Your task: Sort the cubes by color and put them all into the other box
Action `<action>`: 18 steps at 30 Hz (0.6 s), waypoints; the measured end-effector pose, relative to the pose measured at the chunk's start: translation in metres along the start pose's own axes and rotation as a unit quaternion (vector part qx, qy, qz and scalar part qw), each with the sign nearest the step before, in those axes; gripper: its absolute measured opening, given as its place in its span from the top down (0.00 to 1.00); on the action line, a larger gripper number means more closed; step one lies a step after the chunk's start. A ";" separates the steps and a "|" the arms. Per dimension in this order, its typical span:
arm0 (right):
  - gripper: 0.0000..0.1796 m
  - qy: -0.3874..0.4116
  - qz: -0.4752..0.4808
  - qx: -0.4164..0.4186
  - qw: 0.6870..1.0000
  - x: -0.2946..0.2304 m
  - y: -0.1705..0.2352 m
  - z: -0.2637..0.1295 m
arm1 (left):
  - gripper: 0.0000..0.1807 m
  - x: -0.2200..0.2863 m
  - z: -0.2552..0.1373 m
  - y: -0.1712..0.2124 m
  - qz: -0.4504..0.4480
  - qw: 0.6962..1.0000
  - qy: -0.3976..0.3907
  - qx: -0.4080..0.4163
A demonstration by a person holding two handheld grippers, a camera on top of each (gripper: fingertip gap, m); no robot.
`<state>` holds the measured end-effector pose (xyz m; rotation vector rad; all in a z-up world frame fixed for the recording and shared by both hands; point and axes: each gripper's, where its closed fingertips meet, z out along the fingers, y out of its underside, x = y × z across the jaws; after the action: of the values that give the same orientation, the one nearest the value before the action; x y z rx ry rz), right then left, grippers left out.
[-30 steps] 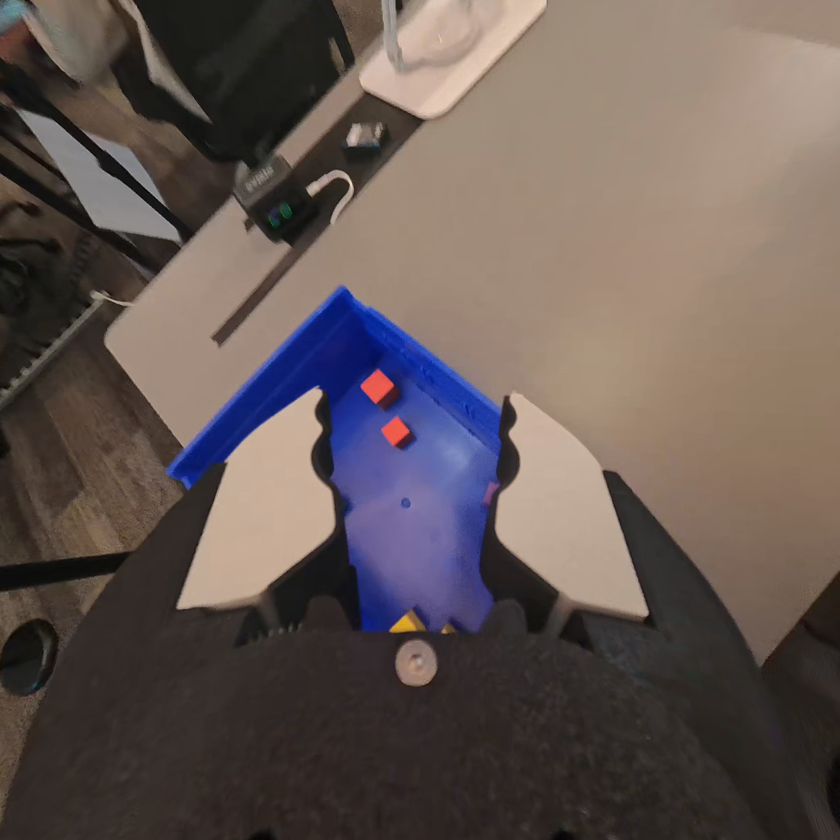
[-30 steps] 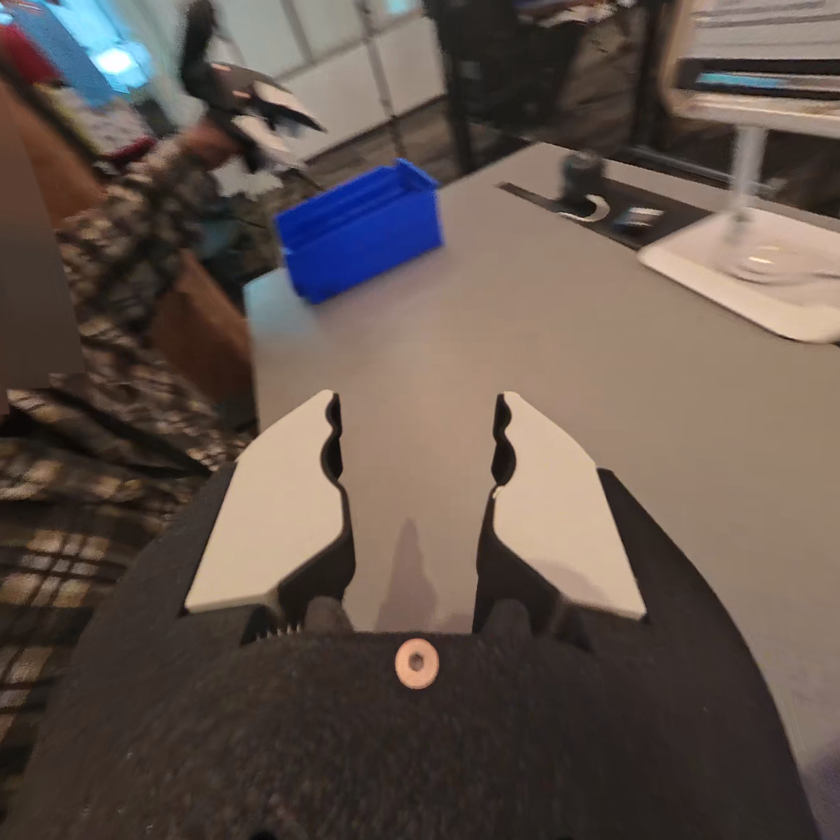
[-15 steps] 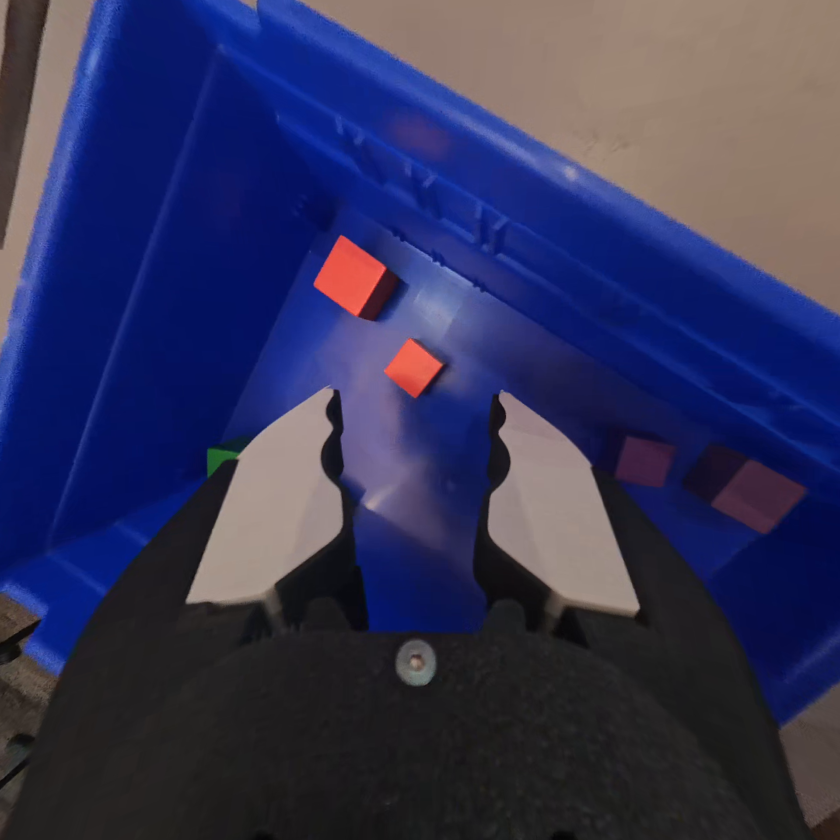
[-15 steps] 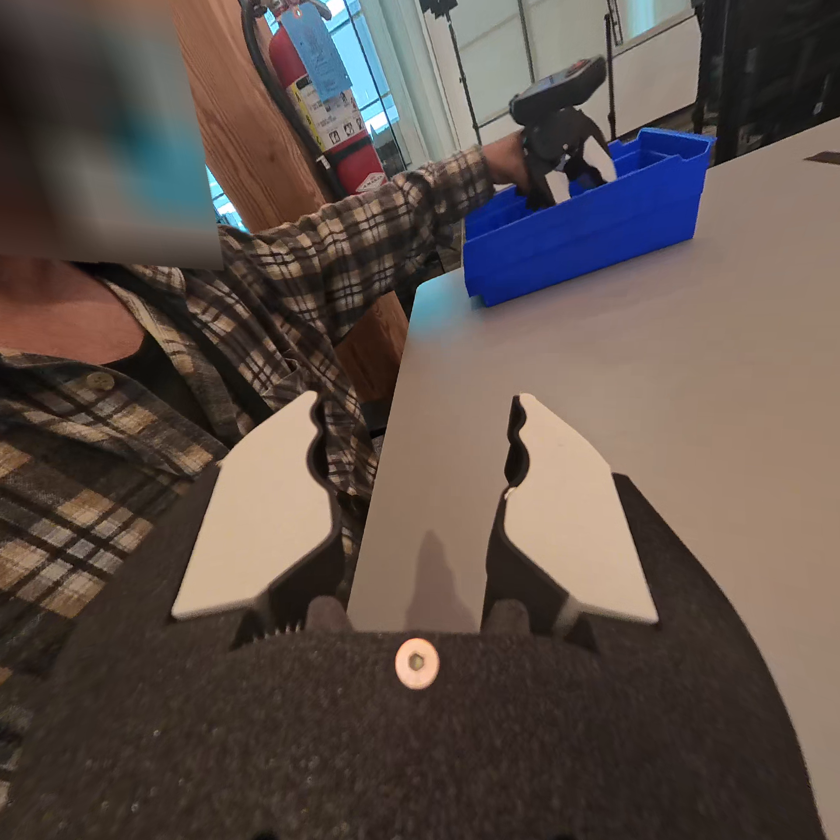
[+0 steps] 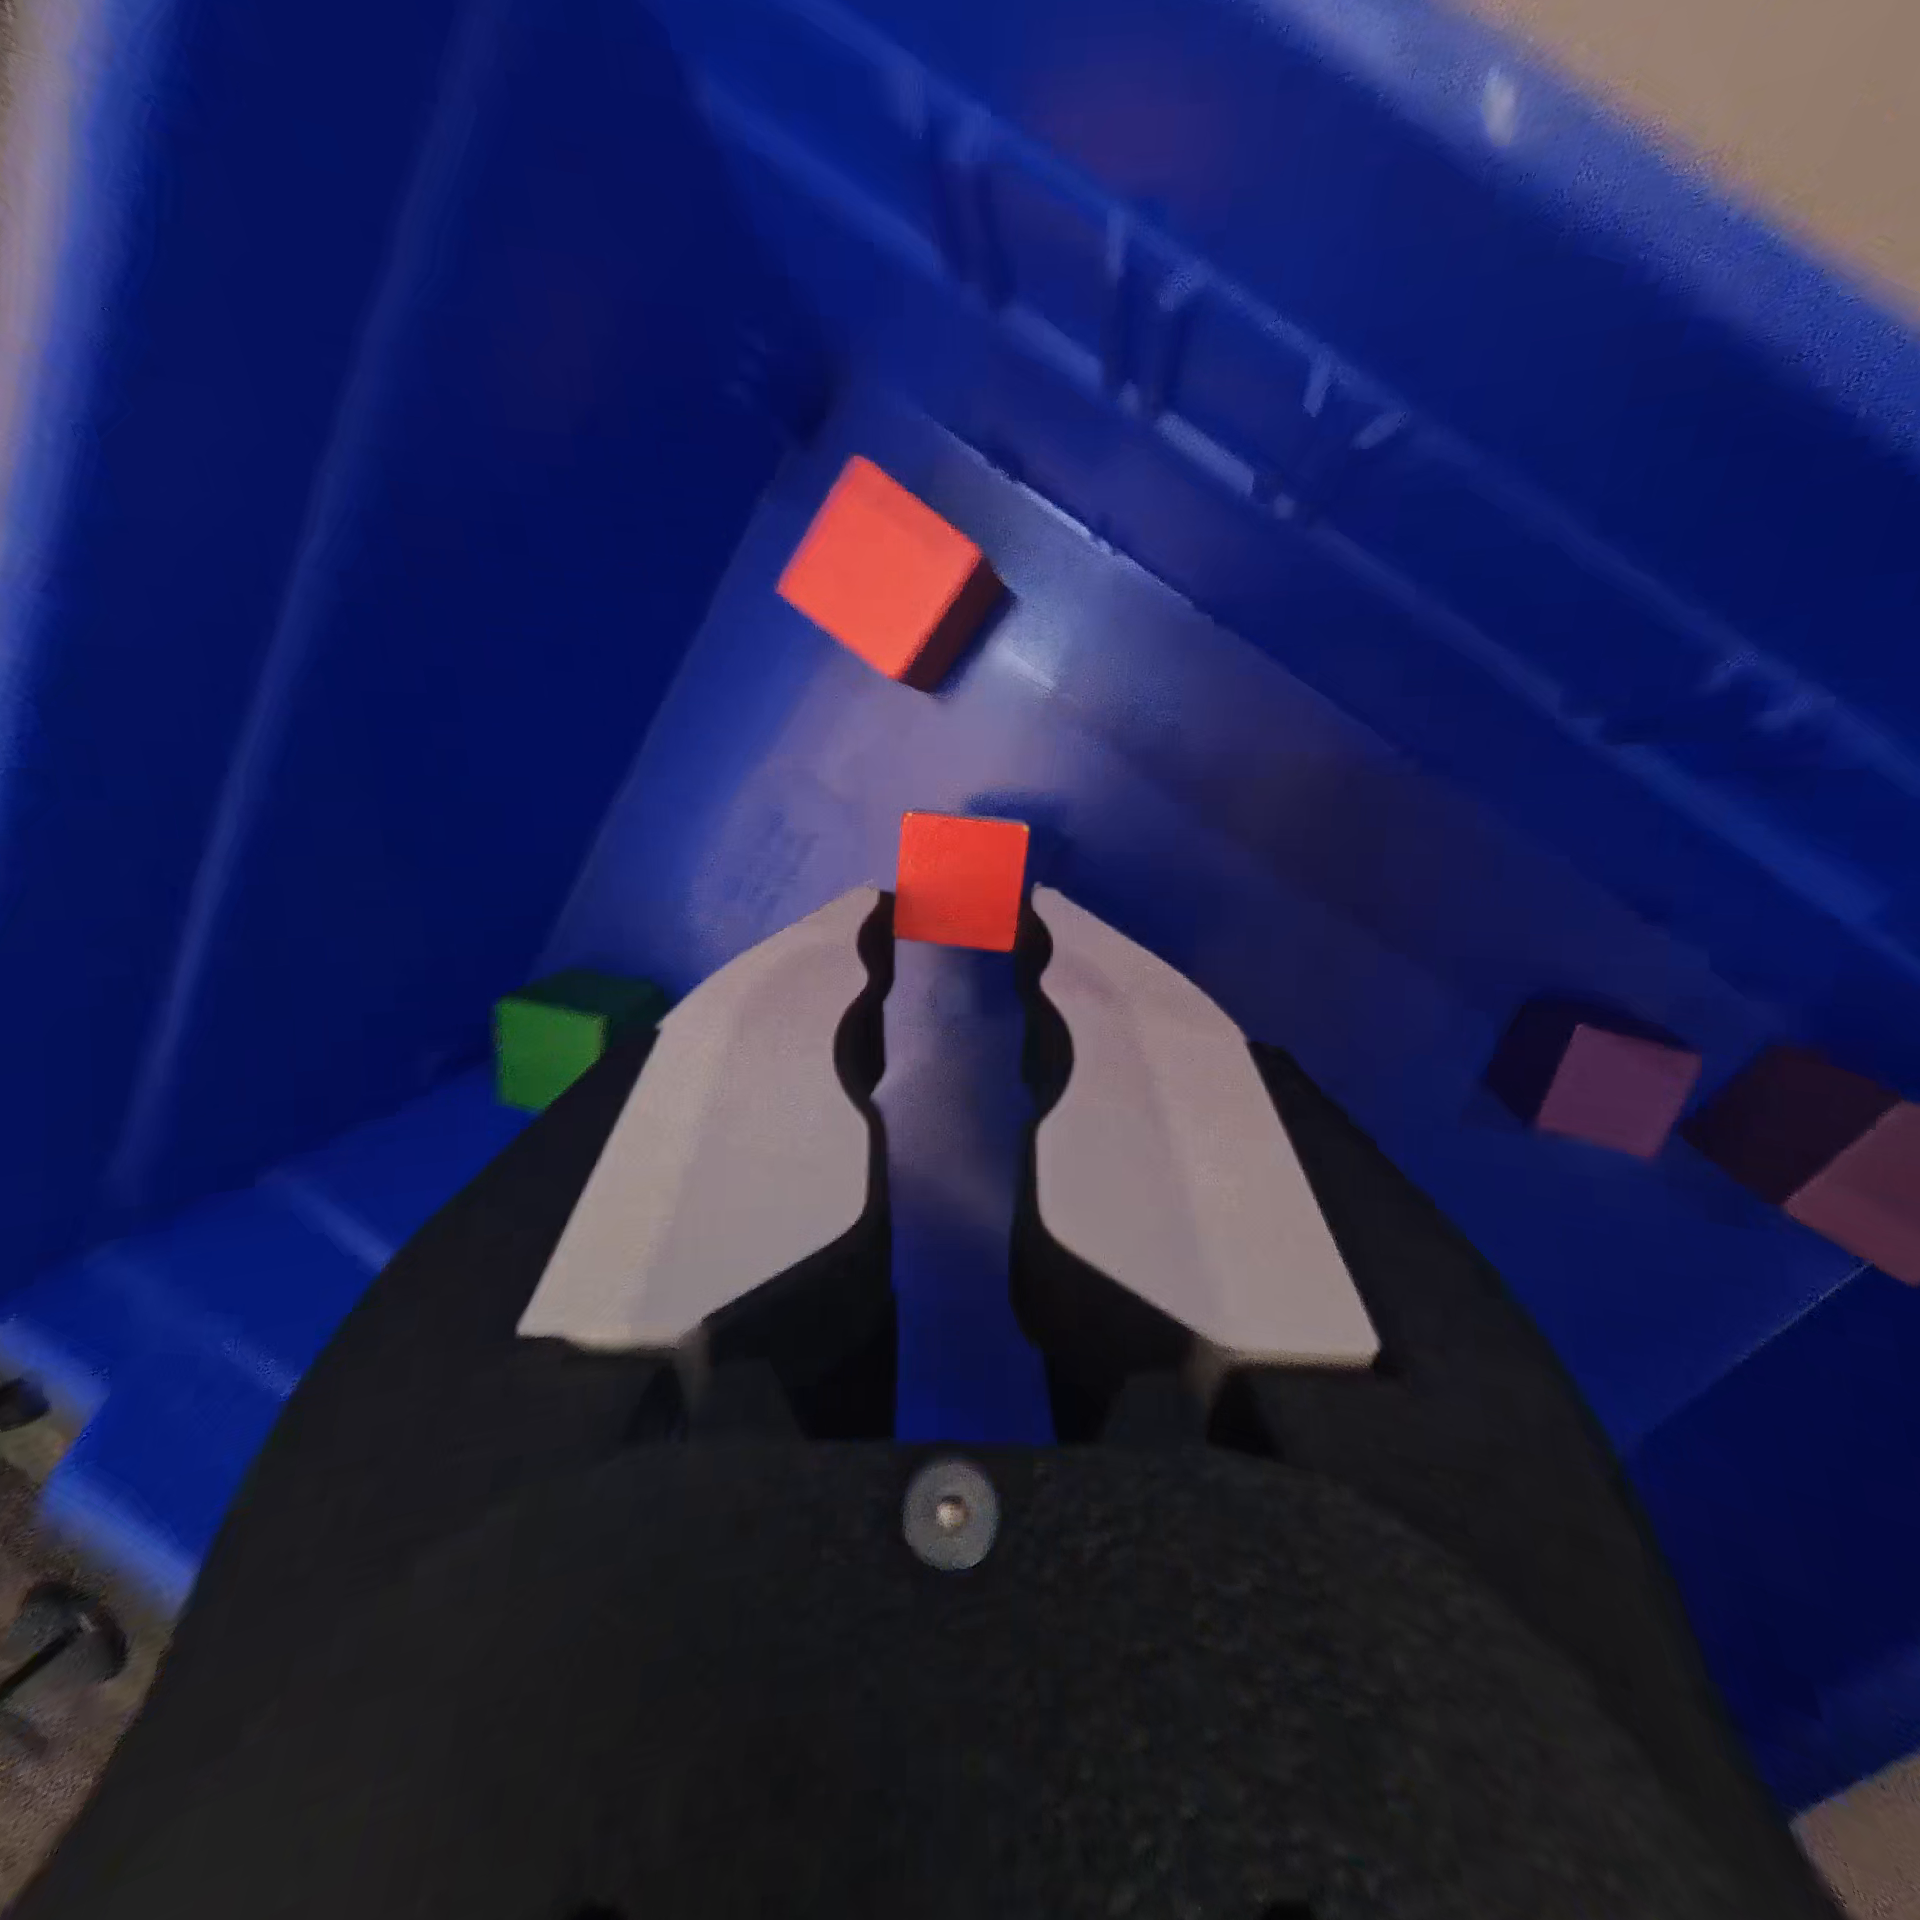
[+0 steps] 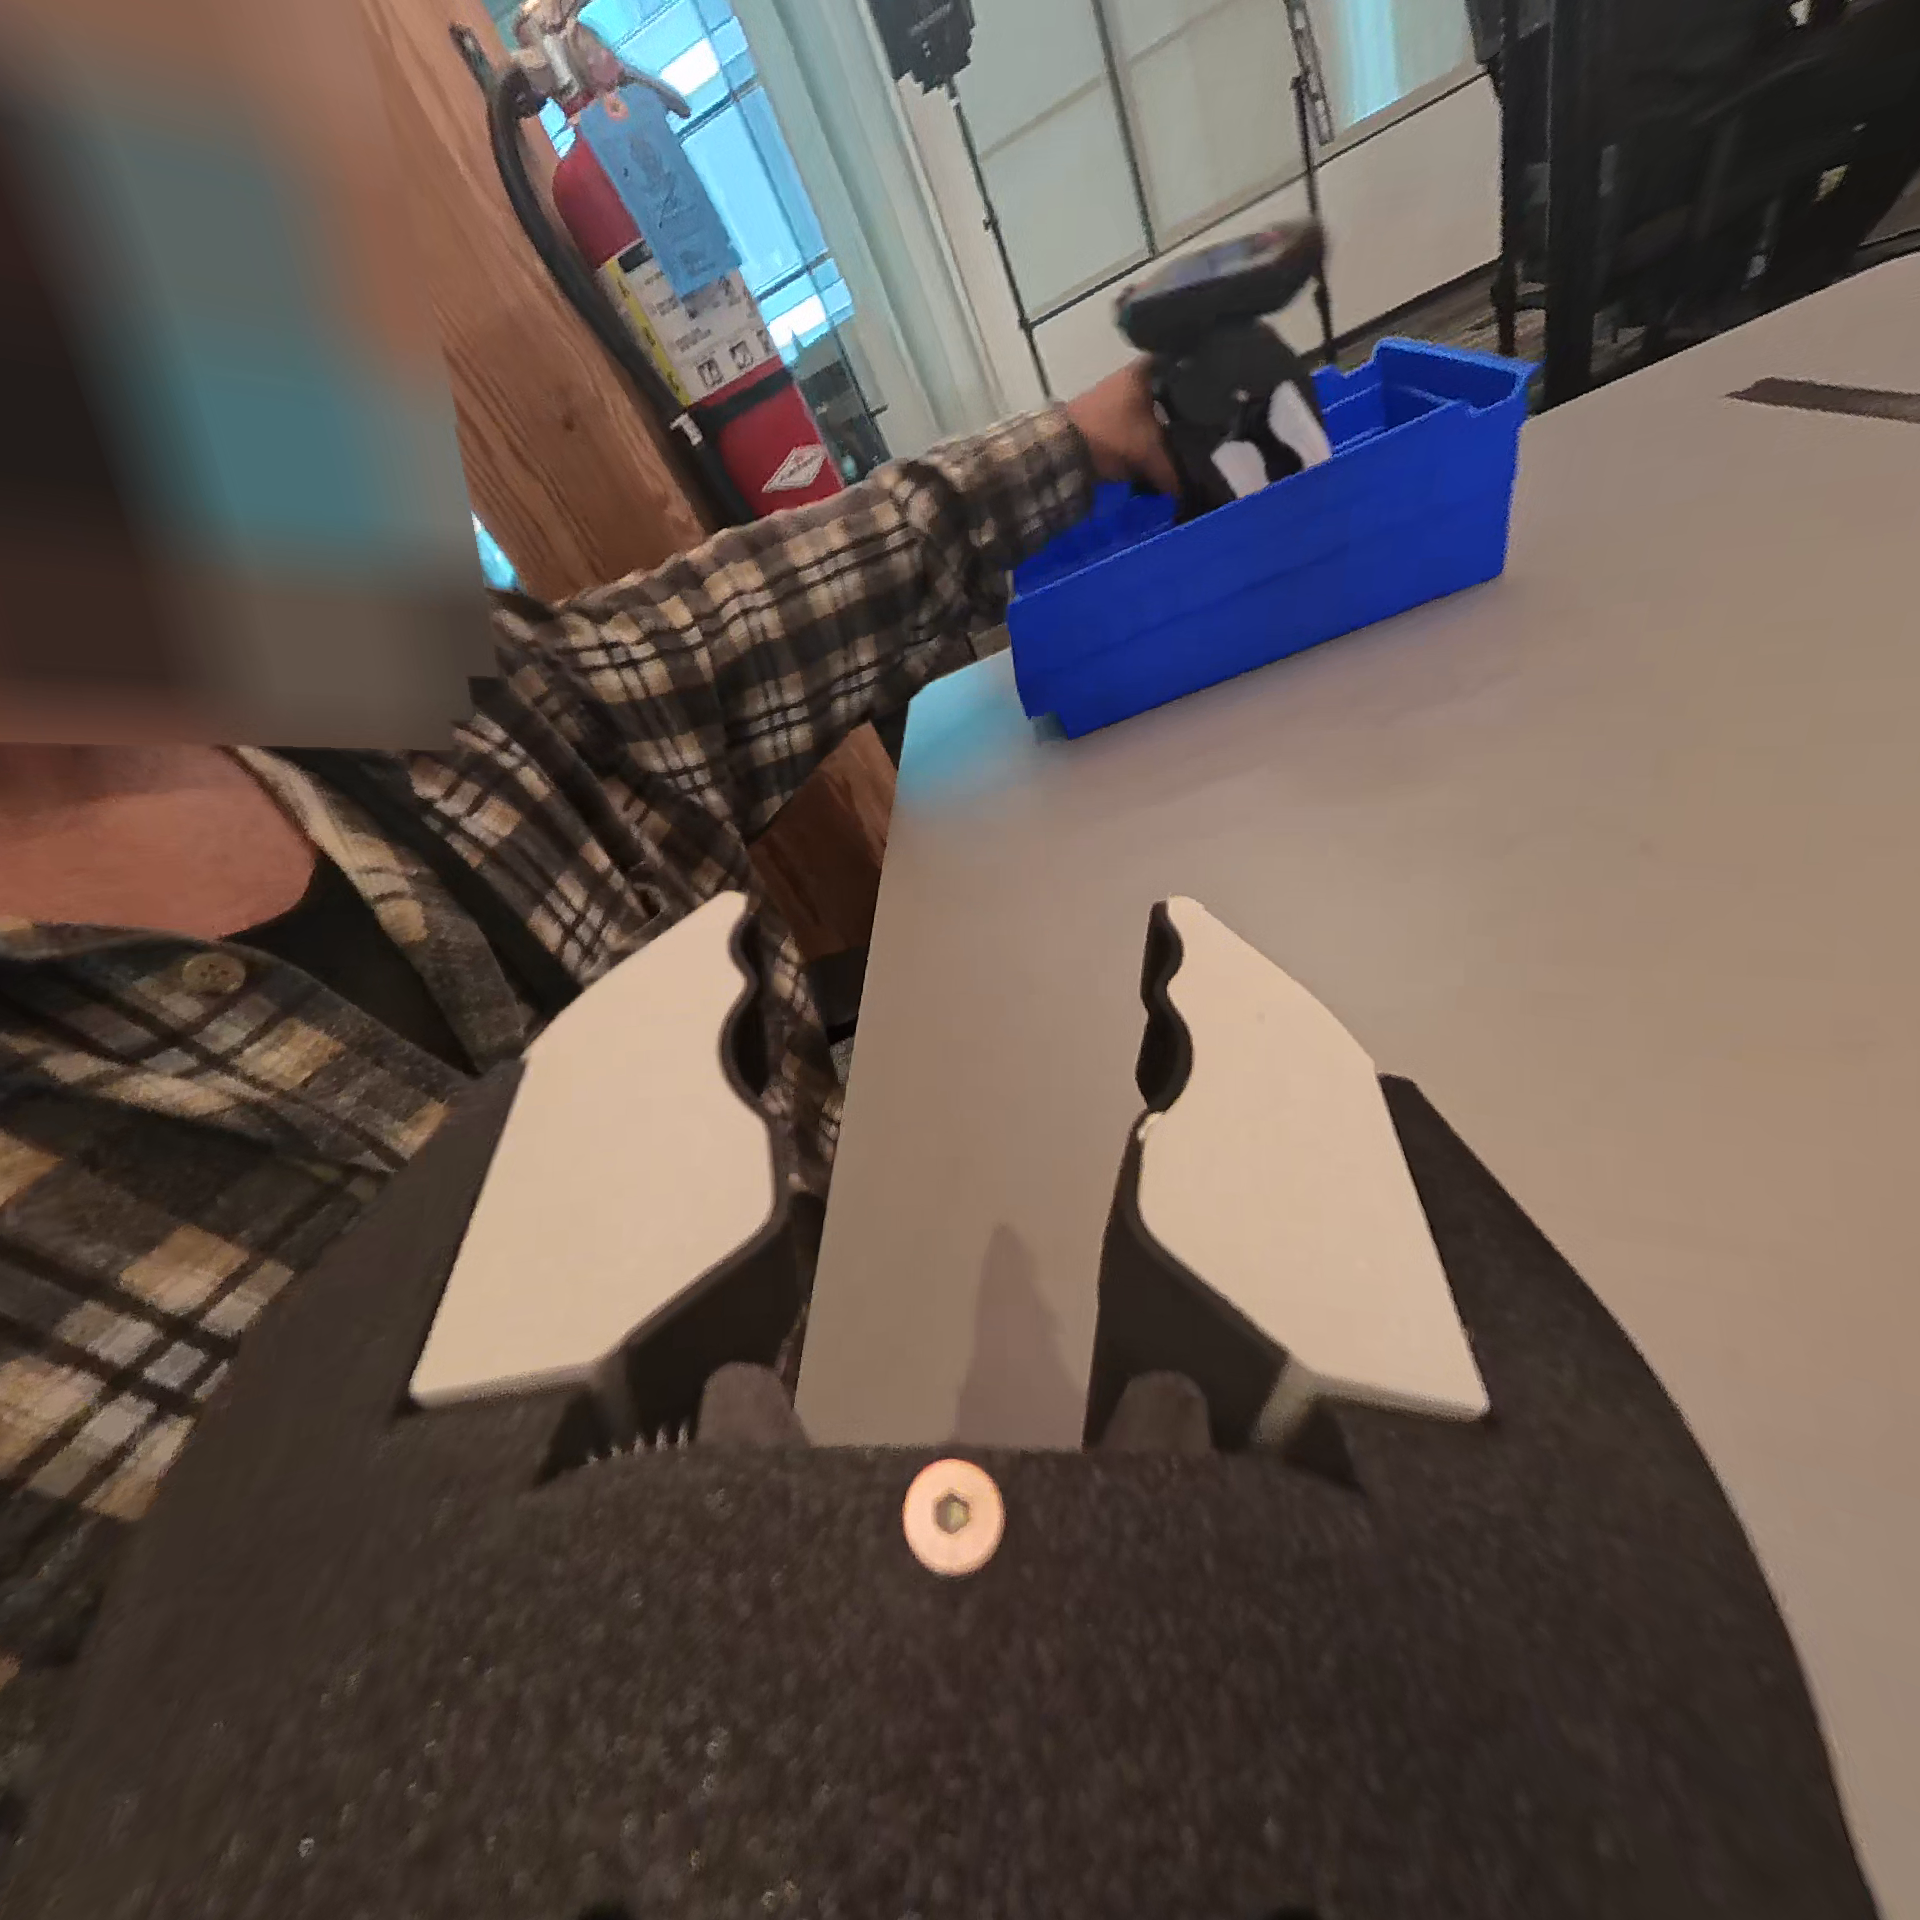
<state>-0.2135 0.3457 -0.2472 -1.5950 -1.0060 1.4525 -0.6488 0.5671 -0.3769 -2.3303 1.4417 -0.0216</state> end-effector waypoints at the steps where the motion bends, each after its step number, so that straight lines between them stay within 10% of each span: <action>1: 0.62 0.004 0.009 0.008 1.000 0.004 -0.004 0.001 | 0.88 -0.004 -0.016 -0.009 -0.010 0.999 -0.019 0.034; 9: 0.66 -0.060 0.155 0.095 0.981 0.044 -0.059 0.032 | 0.88 0.076 -0.151 -0.166 0.069 0.935 -0.109 0.331; 18: 0.69 -0.006 0.194 0.021 0.981 0.082 -0.090 0.079 | 0.88 0.185 -0.115 -0.282 0.139 0.943 -0.138 0.269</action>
<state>-0.2945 0.4590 -0.2064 -1.8228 -0.6877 1.7278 -0.3459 0.4800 -0.2106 -1.6110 1.3936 -0.0096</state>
